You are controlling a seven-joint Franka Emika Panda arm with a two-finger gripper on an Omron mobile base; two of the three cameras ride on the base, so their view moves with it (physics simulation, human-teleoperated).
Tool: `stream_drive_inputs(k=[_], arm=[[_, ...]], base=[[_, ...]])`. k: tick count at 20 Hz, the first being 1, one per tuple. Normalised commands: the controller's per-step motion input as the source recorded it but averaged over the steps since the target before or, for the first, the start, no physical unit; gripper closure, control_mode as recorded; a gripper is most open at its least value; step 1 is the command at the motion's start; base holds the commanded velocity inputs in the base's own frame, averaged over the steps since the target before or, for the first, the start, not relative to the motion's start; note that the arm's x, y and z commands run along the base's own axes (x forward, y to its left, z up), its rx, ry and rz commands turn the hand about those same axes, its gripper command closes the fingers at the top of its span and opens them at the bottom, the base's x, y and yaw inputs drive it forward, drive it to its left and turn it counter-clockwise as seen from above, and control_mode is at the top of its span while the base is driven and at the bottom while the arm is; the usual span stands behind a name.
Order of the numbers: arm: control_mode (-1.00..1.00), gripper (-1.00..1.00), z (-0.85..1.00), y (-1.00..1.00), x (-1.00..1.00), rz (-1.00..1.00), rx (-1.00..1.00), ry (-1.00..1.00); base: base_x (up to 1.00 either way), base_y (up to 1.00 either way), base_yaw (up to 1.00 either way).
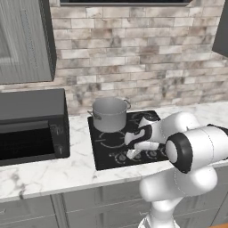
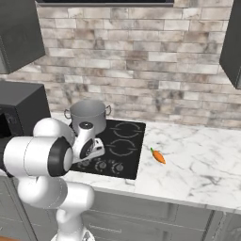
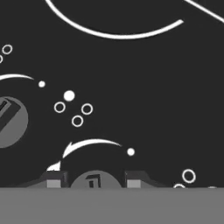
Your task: Turn on the burner for the pot on the stove. Wait thirty seconds for the pot to heat up. Then add the carrot to the pot.
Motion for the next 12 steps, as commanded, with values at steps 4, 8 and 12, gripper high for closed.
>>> stream_drive_inputs(k=[4,8,12], arm=[[-1.0,1.0,-0.54,0.0,-0.11,0.33,0.0,-0.01],[-1.0,1.0,-0.56,0.0,-0.13,0.32,0.0,-0.05],[-1.0,1.0,-0.7,0.0,-0.16,0.31,-0.01,-0.08]], base=[[0.0,0.0,0.0],[0.0,0.0,0.0],[0.0,0.0,0.0]])
